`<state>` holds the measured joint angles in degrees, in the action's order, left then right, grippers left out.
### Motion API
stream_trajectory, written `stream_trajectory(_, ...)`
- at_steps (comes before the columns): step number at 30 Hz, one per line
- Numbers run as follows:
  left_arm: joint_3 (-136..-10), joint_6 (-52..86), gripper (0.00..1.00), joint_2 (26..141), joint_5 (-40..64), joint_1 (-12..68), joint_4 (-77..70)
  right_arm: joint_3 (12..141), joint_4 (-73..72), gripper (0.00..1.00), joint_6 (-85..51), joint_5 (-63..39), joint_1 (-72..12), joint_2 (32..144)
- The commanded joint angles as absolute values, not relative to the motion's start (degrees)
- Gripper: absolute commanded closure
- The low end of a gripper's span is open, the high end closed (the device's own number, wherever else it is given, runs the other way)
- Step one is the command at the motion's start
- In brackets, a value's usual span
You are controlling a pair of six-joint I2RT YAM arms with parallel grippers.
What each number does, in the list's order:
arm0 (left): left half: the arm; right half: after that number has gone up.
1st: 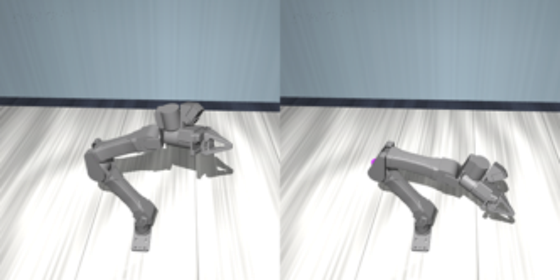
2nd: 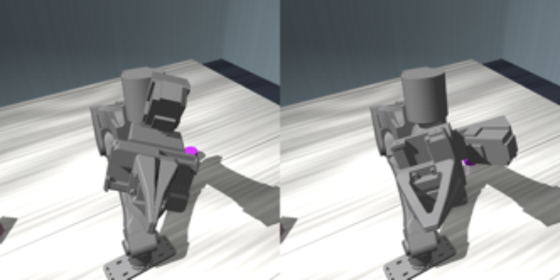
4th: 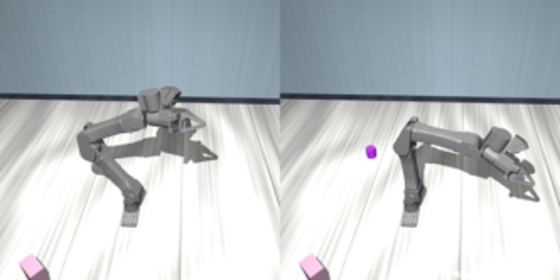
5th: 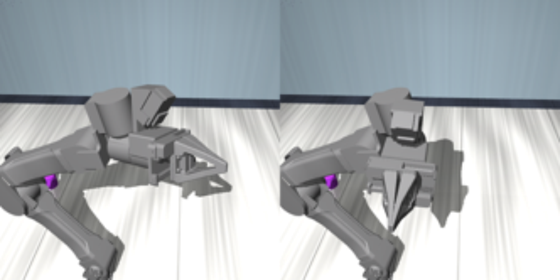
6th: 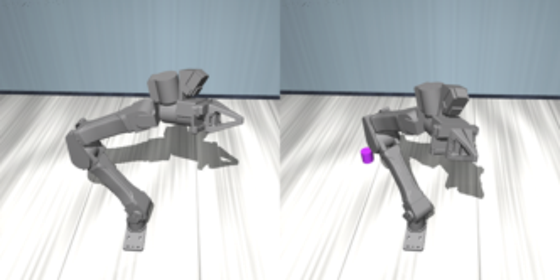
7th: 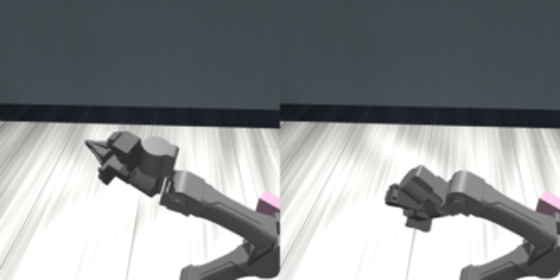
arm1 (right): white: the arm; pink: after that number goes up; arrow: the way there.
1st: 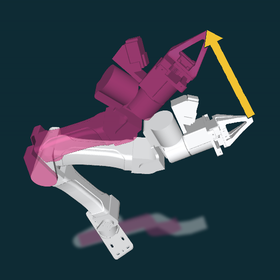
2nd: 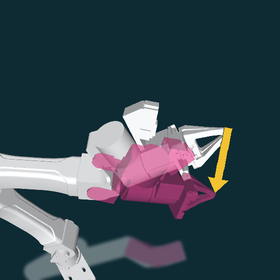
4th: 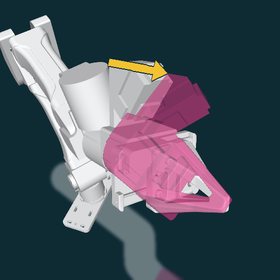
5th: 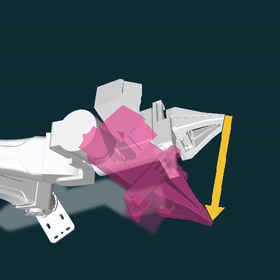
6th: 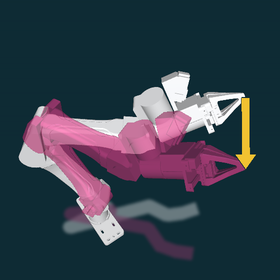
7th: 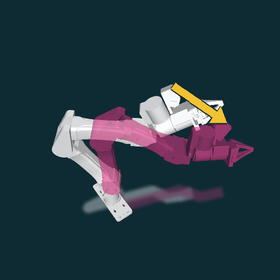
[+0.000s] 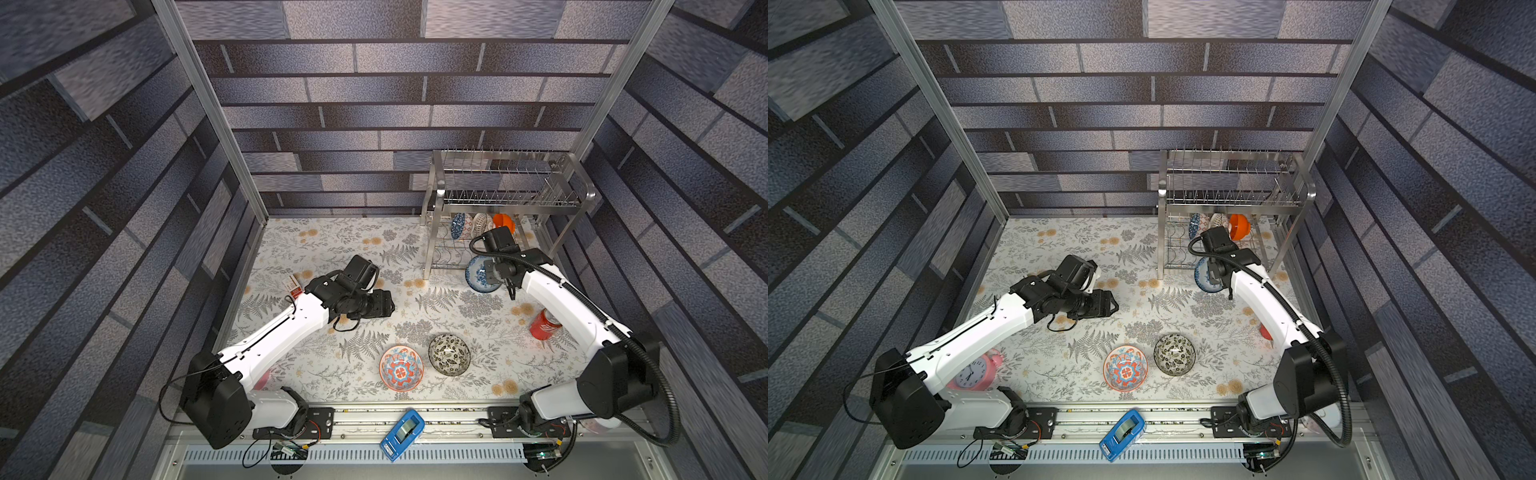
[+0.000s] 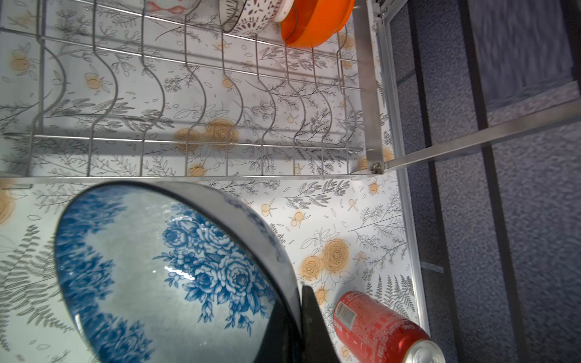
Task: Load bowls into a dish rack
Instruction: Place the bowl in the dish rack.
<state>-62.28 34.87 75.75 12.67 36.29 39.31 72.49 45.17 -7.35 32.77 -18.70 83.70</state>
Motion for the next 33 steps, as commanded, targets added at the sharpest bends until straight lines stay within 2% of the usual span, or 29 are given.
stream_trajectory(1, -63.5, 33.6, 0.24, 76.4, 12.1, 35.8, 40.5, 75.8, 41.0, 1.00, -4.0, 38.3, -17.4, 85.3)
stream_trajectory(10, -64.0, 33.6, 0.24, 77.3, 12.1, 35.3, 40.5, 78.0, 35.3, 1.00, 2.1, 45.8, -15.5, 90.2)
stream_trajectory(33, -63.6, 35.0, 0.24, 79.2, 11.6, 34.5, 38.8, 86.5, 22.1, 1.00, 16.9, 56.1, -11.8, 105.7)
